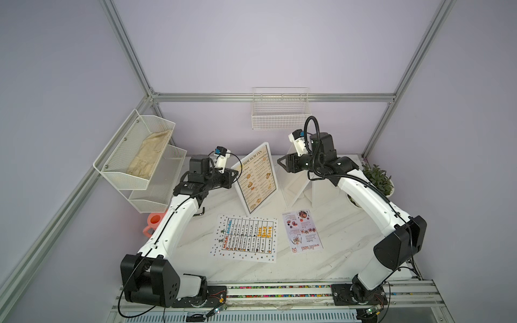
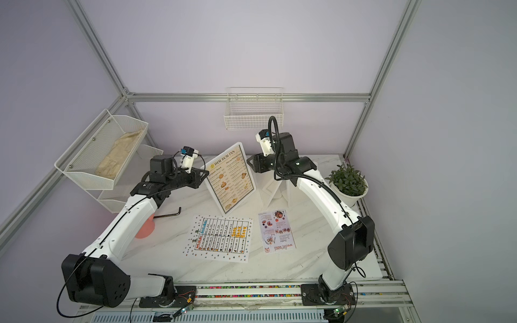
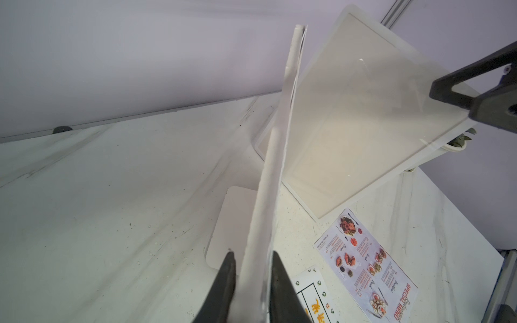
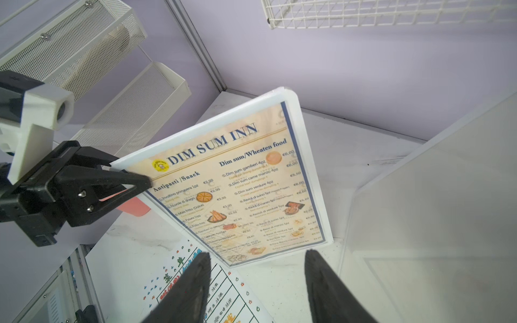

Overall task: Insert the menus into the narrow rack
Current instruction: Move the narrow rack to the center of the board.

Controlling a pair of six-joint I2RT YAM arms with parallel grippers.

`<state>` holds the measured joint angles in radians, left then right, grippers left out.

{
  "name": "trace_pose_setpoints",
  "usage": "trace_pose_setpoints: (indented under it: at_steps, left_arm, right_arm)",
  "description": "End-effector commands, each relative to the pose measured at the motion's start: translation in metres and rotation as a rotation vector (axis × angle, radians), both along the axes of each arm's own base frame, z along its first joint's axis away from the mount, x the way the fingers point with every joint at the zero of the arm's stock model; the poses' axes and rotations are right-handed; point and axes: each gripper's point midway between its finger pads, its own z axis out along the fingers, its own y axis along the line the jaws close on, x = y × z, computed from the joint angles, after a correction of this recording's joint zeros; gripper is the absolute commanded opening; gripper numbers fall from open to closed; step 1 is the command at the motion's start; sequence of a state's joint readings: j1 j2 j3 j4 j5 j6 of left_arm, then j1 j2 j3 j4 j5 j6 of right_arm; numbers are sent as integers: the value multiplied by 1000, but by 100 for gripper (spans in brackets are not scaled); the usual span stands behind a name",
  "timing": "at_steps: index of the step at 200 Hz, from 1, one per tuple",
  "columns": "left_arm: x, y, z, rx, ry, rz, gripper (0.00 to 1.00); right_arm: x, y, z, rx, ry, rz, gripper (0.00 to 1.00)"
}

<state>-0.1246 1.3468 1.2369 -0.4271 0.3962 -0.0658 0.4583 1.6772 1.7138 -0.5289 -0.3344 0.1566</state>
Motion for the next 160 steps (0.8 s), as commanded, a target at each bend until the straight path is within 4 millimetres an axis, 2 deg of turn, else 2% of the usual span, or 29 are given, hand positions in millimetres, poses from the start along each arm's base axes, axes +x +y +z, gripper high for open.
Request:
trace_pose_setpoints:
  at_steps: [1,32,53,55,58,115,160]
  left_arm:
    - [11,20,30,86,-85,78,20]
    - [25,40,26,170,-63,134,19]
    - [31,61,35,224,-86,210,20]
    - [36,62,25,232,-63,214,20]
    - [39,65,22,237,-57,219,20]
    - [60,114,22,274,-45,299,20]
    - [74,137,19,293,-28,324,21]
  right_arm:
    - [-3,1,3,10,-9,4,57]
    - [-4,1,4,12,-10,5,57]
    - [-5,0,7,12,-17,4,57]
    - [-5,0,7,13,-17,3,57]
    - [-5,0,7,13,-18,3,57]
    - [-5,-1,12,11,-25,2,57]
    - [-4,-2,13,9,-27,-3,57]
